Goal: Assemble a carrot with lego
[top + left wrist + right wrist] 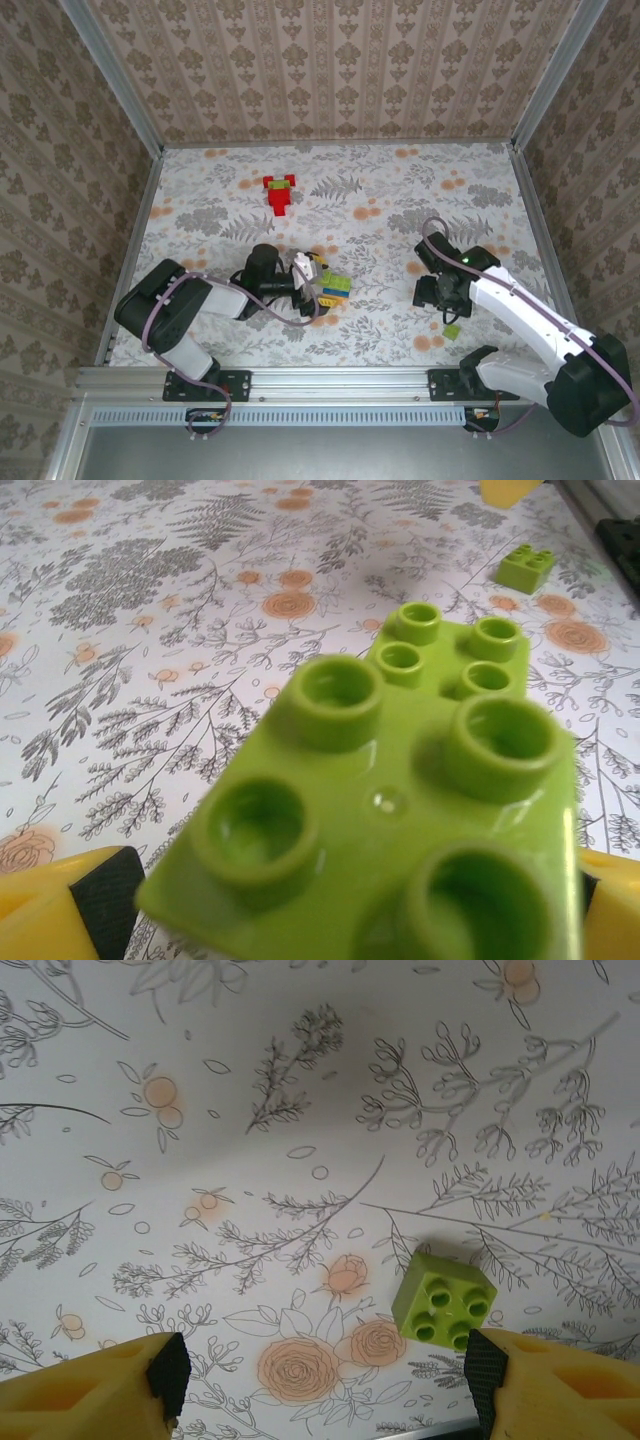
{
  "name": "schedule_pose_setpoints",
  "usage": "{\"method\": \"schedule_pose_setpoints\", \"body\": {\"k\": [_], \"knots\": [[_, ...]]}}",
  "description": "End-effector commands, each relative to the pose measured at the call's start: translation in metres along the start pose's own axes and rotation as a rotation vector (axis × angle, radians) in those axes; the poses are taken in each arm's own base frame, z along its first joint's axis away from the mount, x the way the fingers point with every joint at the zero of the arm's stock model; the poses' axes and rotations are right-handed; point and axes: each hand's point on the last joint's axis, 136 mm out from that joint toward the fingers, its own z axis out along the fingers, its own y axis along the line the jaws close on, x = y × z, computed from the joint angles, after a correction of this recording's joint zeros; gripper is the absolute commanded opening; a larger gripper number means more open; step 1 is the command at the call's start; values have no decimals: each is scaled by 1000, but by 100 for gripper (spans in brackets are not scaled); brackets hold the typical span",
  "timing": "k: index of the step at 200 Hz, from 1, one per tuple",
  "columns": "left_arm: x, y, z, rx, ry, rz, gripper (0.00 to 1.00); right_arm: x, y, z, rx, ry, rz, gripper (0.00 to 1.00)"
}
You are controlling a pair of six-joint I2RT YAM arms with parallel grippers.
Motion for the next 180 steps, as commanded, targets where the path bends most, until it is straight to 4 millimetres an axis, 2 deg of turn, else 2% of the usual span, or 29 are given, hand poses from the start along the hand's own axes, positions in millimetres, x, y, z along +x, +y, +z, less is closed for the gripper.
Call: {"method": "schedule_pose_setpoints", "body": {"k": [1,34,79,108,129,169,180], "knots": [[-14,-8,1,79,-58,56,100,14,-17,-2,41,23,61,75],[-18,-10,5,103,-88,53,100,20,-35,-9,85,4,82,75],[-27,-15,15,136,-106,63,100,30,-39,-5,72,20,99,74],[-29,-16,15,142,-110,66,95,31,-40,-7,65,16,104,73],[-31,-18,14,151,-115,70,87,33,-41,-8,66,20,102,73],[-30,-19,15,166,-108,66,62,36,-44,-8,74,27,107,71],[-29,-21,15,173,-108,64,58,38,-44,-6,69,28,120,70]]}}
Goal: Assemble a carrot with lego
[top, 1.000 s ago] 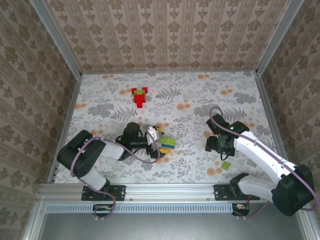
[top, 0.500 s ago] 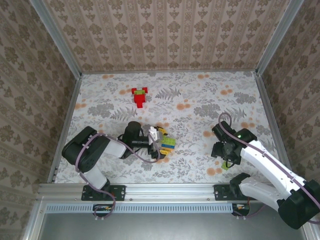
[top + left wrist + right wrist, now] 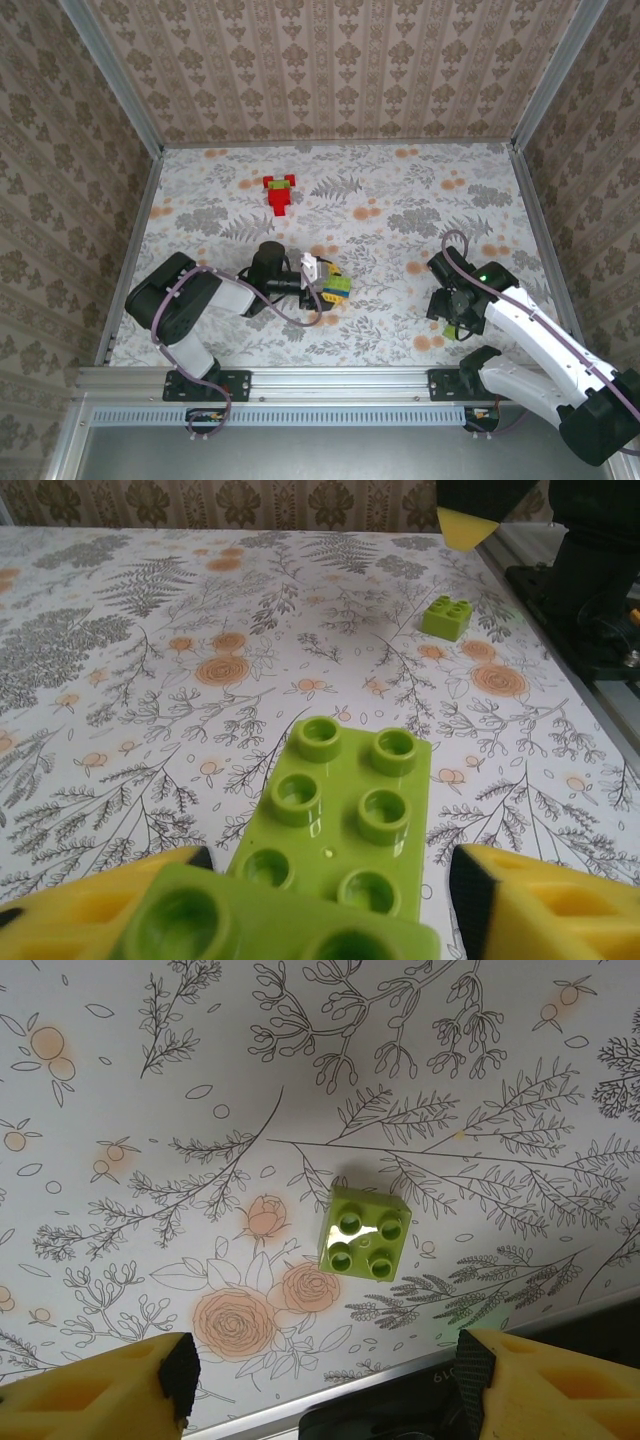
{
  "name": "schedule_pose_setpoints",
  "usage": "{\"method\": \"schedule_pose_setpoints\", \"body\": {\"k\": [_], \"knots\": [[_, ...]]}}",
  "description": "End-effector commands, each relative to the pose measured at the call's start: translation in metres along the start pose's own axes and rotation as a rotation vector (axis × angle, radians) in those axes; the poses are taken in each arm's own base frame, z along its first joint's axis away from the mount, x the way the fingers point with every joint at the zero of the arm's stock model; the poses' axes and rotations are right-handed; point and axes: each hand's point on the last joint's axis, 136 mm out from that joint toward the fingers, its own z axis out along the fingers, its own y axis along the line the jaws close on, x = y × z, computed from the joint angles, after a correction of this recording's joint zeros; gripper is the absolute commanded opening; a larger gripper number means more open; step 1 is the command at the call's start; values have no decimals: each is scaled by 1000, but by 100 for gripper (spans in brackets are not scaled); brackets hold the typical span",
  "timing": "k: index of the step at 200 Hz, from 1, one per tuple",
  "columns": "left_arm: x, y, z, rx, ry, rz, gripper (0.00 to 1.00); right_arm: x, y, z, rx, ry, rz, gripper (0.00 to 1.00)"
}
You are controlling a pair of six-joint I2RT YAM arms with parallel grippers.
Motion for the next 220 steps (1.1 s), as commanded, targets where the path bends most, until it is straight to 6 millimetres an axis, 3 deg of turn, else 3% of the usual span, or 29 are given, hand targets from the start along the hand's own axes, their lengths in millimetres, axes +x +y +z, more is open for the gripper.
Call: {"method": "schedule_pose_setpoints", "body": {"k": [1,27,105,138,166,195,220], "knots": [[-10,-4,2,41,-27,25,58,10,-13,4,40,26,34,70],[-9,-5,1,45,-24,28,46,12,-13,10,51,37,52,70],[-5,-9,-1,46,-16,28,34,8,-13,14,79,47,50,69],[-3,-8,-2,37,3,27,33,6,-16,18,95,45,75,69],[-2,-8,-5,25,18,28,32,8,-14,33,96,70,91,68],[-2,-8,-6,18,21,29,32,14,-14,51,96,105,120,63],[0,-7,-5,14,25,21,33,12,-17,51,94,88,147,58]]}}
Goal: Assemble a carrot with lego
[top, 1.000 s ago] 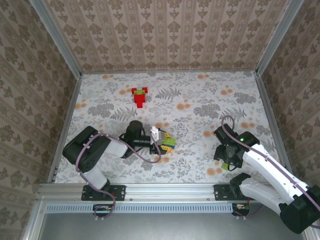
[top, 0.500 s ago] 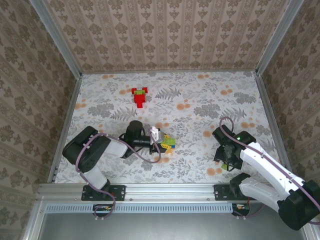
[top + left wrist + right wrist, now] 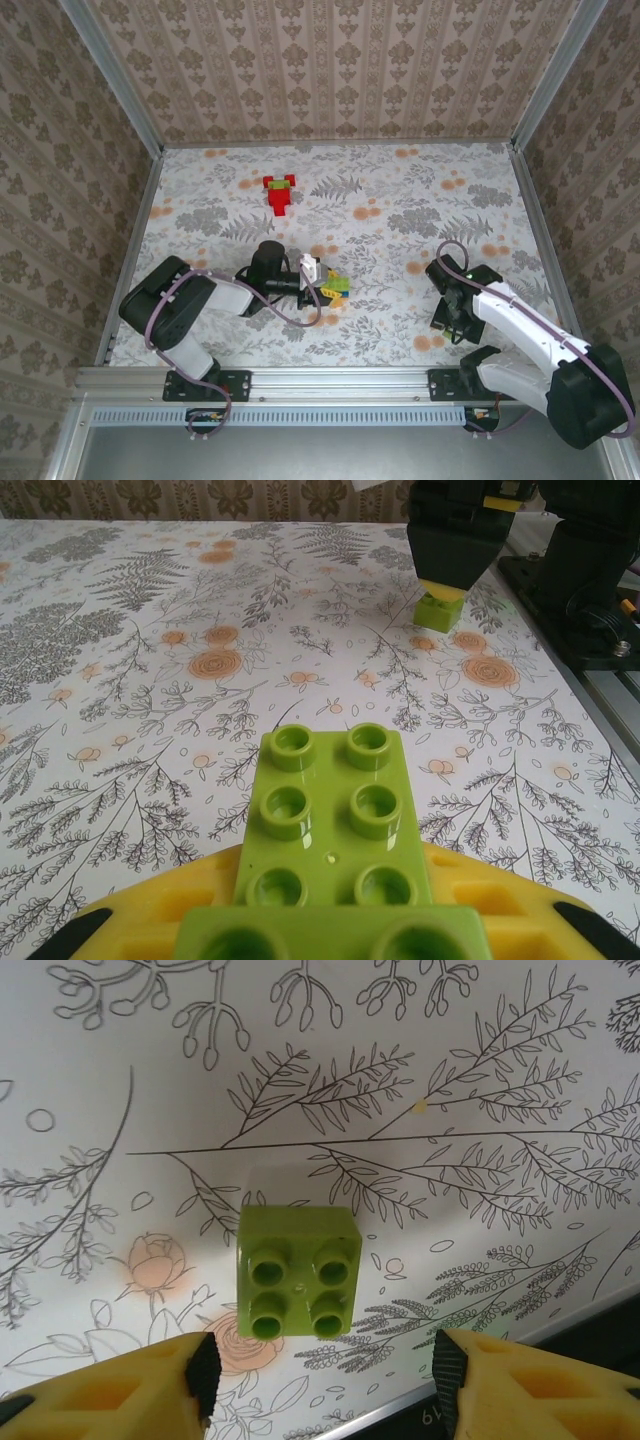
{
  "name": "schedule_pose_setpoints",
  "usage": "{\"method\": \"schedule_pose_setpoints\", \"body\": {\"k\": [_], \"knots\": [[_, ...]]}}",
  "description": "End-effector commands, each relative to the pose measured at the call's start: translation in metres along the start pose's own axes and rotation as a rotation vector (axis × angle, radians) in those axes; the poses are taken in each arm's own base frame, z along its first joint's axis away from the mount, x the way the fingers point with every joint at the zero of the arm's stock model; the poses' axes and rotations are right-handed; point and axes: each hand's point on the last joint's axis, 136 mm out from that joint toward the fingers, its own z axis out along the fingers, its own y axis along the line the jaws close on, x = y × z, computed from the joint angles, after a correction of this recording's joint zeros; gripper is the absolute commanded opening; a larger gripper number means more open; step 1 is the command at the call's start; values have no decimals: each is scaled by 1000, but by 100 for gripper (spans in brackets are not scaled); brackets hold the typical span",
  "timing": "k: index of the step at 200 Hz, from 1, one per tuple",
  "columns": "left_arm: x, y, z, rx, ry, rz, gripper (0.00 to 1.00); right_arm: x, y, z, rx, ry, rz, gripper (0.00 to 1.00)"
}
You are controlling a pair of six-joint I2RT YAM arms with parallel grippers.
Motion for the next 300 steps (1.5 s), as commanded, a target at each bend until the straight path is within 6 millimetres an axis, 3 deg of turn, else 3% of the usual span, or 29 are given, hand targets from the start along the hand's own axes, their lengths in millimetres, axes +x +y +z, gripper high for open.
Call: {"method": "schedule_pose_setpoints", "body": {"k": [1,94,207,258,300], "knots": [[0,-2,-2,6,0,20,33,-3,2,1,-28,-11,46,58],[3,2,1,2,9,2,33,-4,-1,3,-9,0,61,61],[4,6,2,-13,17,-6,33,-3,-3,4,26,14,80,50],[5,7,1,-17,26,-11,33,-5,-3,5,107,19,61,61],[6,7,2,-19,31,-15,33,-8,-1,5,149,25,50,58]]}}
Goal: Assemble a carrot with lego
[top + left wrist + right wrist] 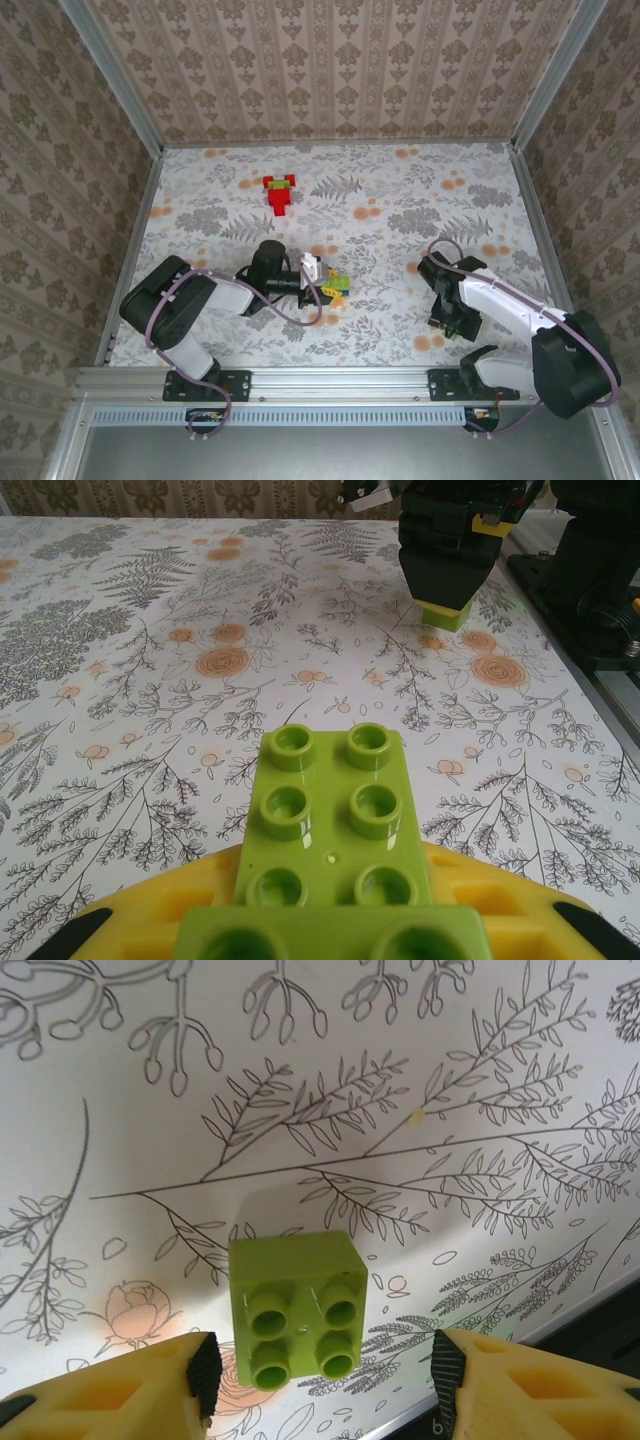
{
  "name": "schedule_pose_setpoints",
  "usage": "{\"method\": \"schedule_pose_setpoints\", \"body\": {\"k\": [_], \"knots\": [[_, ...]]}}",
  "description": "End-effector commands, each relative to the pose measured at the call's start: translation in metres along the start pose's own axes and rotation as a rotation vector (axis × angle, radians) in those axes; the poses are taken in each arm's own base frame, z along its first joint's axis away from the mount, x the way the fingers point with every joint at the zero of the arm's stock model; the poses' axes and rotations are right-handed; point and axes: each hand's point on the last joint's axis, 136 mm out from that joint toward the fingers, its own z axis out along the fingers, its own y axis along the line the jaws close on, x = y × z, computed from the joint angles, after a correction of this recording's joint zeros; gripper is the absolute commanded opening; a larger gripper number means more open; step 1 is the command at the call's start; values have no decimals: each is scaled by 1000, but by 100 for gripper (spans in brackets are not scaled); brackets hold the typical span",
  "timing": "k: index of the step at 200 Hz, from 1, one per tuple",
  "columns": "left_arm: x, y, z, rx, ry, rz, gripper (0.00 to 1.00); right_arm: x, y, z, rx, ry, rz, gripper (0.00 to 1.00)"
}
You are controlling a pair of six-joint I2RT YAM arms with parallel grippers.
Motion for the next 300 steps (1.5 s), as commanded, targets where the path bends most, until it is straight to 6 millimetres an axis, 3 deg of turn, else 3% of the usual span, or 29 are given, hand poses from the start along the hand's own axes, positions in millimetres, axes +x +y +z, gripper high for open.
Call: {"method": "schedule_pose_setpoints", "body": {"k": [1,101,198,237,300], "knots": [[6,3,1,-4,25,-14,33,-4,-5,-5,41,-22,16,57],[8,5,0,-19,36,-14,33,-4,1,-6,34,-19,0,44],[6,6,-3,-30,45,-14,33,-9,13,-8,20,-24,-11,65],[8,6,-3,-34,53,-15,33,7,58,-21,-198,-37,76,67],[14,8,-2,-37,63,-30,33,6,38,-23,-250,-178,300,66]]}}
